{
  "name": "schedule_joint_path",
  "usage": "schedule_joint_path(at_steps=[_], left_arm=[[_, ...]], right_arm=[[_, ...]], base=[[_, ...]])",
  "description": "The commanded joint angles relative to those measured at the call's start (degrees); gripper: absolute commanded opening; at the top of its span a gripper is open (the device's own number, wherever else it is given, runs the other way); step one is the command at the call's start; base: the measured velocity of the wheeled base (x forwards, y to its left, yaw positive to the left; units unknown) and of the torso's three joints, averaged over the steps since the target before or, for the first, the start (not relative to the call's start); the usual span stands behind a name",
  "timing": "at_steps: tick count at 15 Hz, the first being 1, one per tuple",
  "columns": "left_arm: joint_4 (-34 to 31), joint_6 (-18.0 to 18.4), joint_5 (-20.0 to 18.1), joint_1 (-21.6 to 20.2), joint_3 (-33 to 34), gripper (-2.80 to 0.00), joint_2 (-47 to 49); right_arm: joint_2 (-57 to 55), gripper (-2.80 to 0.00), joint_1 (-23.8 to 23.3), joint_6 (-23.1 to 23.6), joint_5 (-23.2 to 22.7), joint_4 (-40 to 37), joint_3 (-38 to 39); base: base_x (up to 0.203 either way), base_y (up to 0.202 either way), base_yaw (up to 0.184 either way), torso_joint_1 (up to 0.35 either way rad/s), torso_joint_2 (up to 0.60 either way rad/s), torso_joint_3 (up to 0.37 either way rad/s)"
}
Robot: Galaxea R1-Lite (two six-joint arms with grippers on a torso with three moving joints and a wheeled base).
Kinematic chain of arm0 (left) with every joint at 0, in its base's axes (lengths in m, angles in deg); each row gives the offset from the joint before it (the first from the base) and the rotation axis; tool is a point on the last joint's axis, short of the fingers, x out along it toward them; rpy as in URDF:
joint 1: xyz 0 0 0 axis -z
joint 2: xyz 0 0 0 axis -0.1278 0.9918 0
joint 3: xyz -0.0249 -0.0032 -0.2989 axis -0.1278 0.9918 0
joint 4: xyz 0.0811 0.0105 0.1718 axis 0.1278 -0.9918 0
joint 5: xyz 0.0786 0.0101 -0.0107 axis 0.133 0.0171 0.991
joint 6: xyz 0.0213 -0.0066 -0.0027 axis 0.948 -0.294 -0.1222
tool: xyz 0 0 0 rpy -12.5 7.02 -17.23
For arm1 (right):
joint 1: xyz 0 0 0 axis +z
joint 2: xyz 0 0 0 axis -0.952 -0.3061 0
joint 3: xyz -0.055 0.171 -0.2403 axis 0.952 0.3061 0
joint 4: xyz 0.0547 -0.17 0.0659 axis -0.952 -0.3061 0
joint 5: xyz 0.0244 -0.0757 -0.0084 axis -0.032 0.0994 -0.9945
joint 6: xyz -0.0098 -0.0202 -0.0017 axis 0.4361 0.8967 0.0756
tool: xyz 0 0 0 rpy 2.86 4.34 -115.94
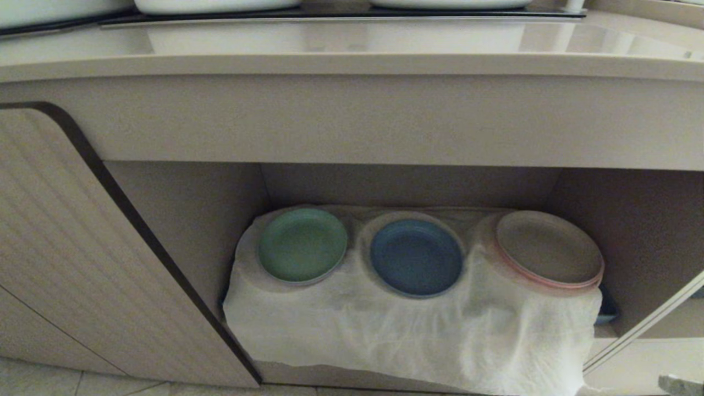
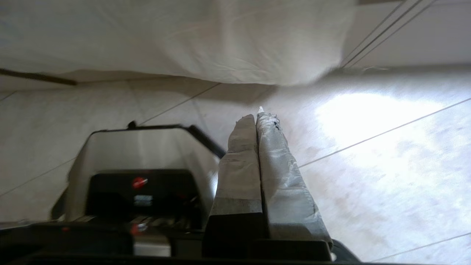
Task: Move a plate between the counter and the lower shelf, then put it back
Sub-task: Pick up the plate in the cupboard
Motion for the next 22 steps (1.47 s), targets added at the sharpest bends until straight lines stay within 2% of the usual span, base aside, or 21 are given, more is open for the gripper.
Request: schedule_joint_path(at_steps=[1,3,5,12,16,22], left_arm=[[-0.01,-0.02,0.00,0.00,0.01,-2.80,-0.02],[-0.01,-0.08,0.00,0.00,0.01,-2.80,-0.02],[-0.01,-0.02,0.00,0.00,0.01,-2.80,-0.02],[-0.01,-0.02,0.00,0.00,0.01,-2.80,-0.02],[-0.01,-0.02,0.00,0.00,0.01,-2.80,-0.02],[-0.01,-0.02,0.00,0.00,0.01,-2.80,-0.02]], right_arm=[[6.47,-2.80,-1.25,2.61,0.56,-0.12,1.76],[9.79,-2.80,-1.95,5.98,0.75,-0.09,4.11],[11.78,-2.80,-1.86,7.41,0.78,-0.12,6.36],[15.55,-2.80,-1.85,7.21,0.69,-0.71,10.34],[21.67,-2.80,-1.86,7.21,0.77,-0.51,12.90],[32.44,-2.80,1.44,7.17,0.78,0.22,15.72]], base=[[0.000,0.000,0.000,0.000,0.00,0.000],[0.000,0.000,0.000,0.000,0.00,0.000],[0.000,0.000,0.000,0.000,0.00,0.000],[0.000,0.000,0.000,0.000,0.00,0.000],[0.000,0.000,0.000,0.000,0.00,0.000],[0.000,0.000,0.000,0.000,0.00,0.000]])
